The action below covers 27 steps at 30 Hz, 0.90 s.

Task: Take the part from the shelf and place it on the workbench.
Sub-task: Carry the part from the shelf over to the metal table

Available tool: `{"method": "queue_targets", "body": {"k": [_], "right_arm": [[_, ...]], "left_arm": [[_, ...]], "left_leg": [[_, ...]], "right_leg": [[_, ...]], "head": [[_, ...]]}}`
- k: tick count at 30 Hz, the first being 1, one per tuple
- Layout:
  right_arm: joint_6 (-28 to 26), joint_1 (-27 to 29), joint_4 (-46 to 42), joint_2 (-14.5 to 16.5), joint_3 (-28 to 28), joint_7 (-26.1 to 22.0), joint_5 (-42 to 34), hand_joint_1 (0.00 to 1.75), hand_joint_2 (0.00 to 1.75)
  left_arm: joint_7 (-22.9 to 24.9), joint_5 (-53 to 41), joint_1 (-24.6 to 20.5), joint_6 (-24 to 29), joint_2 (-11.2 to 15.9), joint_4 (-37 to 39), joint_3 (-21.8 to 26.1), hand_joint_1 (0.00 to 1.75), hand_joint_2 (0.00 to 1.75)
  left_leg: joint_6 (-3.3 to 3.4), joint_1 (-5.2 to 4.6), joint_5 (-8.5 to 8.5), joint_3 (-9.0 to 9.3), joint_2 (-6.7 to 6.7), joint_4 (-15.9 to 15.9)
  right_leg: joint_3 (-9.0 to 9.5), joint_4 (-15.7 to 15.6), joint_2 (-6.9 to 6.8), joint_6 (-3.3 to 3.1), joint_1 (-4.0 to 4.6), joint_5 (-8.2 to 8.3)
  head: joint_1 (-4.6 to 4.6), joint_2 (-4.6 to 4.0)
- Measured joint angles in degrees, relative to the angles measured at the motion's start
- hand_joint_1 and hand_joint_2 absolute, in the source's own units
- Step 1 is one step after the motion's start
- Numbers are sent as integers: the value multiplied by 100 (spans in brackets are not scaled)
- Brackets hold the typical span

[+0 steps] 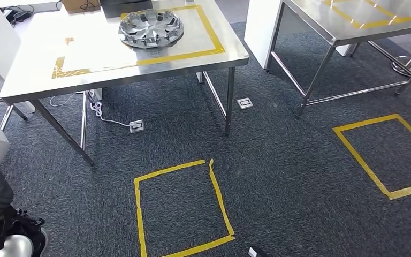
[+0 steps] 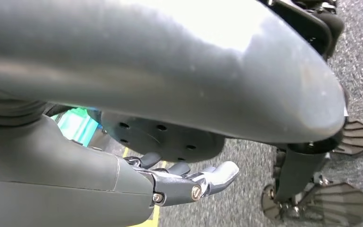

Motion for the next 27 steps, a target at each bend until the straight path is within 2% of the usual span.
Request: {"method": "queue_targets", "body": {"k": [2,3,4,5,6,7,8,10,11,12,14,15,16,18,19,20,21,22,24,25,26,27], "right_arm": [[-3,9,0,4,-1,-2,-3,0,0],[-3,22,0,4,-1,-2,-4,0,0],[-3,34,0,5,-1,0,-4,0,0],[-3,42,0,5,-1,2,-4,0,0],[-3,42,0,5,-1,1,-4,0,0],[-3,37,0,6,-1,1,-4,0,0],[-3,32,0,7,-1,1,-4,0,0],[-4,26,0,7,-1,1,-3,0,0],[-5,27,0,6,0,2,-2,0,0],[-8,26,0,5,1,4,-1,0,0],[-21,14,0,3,1,60,1,0,0],[-30,4,0,2,1,97,-2,0,0],[-37,-4,0,0,0,115,-7,0,0],[-49,1,0,-2,-1,41,-28,0,0],[-57,14,0,-2,-1,-25,-39,0,0],[-65,26,0,-2,-1,-84,-50,0,0],[-73,32,0,-2,-1,-122,-64,0,0],[-80,32,0,-2,-1,-144,-82,0,0],[-91,27,0,-2,-5,-152,-129,0,0],[-96,25,0,-1,-8,-153,-153,0,0],[-97,26,0,-1,-11,-152,-176,0,0],[-98,26,0,0,-14,-151,-194,0,0]], "left_arm": [[1,-21,1,5,-4,-8,0,175,175],[3,-26,2,7,-7,-7,-1,175,175],[5,-27,13,7,-10,-5,-2,175,175],[8,-27,25,7,-11,-2,-3,175,175],[9,-27,33,7,-12,1,-3,175,175],[9,-27,35,7,-12,2,-3,175,175],[9,-27,34,7,-13,0,-3,175,175],[9,-27,27,7,-16,-8,-3,175,175],[9,-28,27,7,-18,-11,-2,175,175],[9,-29,29,7,-19,-12,-1,175,175],[16,-40,35,8,-22,-16,1,175,175],[22,-55,33,9,-26,-21,1,175,175],[31,-71,25,9,-31,-25,1,175,175],[49,-99,8,9,-55,-27,1,175,175],[61,-107,4,9,-73,-21,1,175,175],[72,-114,3,9,-91,-13,0,175,175],[83,-121,2,9,-109,-4,-1,175,175],[91,-128,0,9,-119,4,-1,175,175],[96,-138,-11,9,-136,12,0,175,175],[96,-143,-20,9,-142,13,0,175,175],[96,-150,-31,10,-148,15,0,175,175],[96,-162,-42,11,-157,18,0,175,175]], "left_leg": [[-19,-17,-285,-200,407,453],[-32,-21,-479,-358,544,815],[-46,-18,-631,-502,603,1158],[-56,-14,-694,-581,628,1376],[-62,-12,-654,-558,648,1391],[-62,-10,-524,-421,685,1185],[-56,-10,-360,-200,765,820],[7,-43,-178,172,977,167],[50,-57,-161,249,1029,11],[95,-74,-175,248,1018,-20],[167,-62,-139,217,874,-30],[199,-53,-120,207,813,-39],[229,-38,-101,198,756,-49],[270,-24,-74,170,648,-55],[282,-25,-66,154,595,-52],[287,-26,-60,142,540,-48],[288,-27,-57,135,491,-43],[283,-26,-53,134,447,-38],[253,-28,-47,136,381,-27],[222,-35,-42,129,354,-19],[184,-41,-35,118,336,-17],[141,-46,-31,107,322,-23]], "right_leg": [[12,-37,-170,-58,3,19],[10,-36,-258,-75,14,14],[7,-35,-352,-86,23,8],[5,-33,-441,-89,29,5],[4,-30,-529,-89,31,2],[7,-25,-611,-82,32,-5],[13,-16,-690,-70,32,-16],[20,13,-824,-23,62,-51],[24,25,-879,3,77,-63],[27,29,-933,29,94,-68],[37,37,-1001,82,88,-83],[19,99,-911,116,76,-140],[-47,257,-754,148,58,-253],[-352,921,-386,196,27,-611],[-539,1303,-301,207,21,-765],[-679,1578,-265,212,18,-835],[-727,1653,-253,211,15,-792],[-662,1493,-248,205,9,-646],[-322,747,-212,187,-8,-264],[-174,408,-184,173,-7,-138],[-84,187,-159,155,-3,-74],[-58,95,-141,131,8,-71]], "head": [[-26,0],[-38,0],[-39,0],[-39,0],[-39,-1],[-40,0],[-39,1],[-34,1],[-27,1],[-21,1],[-13,1],[-12,1],[-7,1],[3,1],[7,1],[7,1],[8,1],[9,1],[10,1],[8,1],[7,1],[5,1]]}}
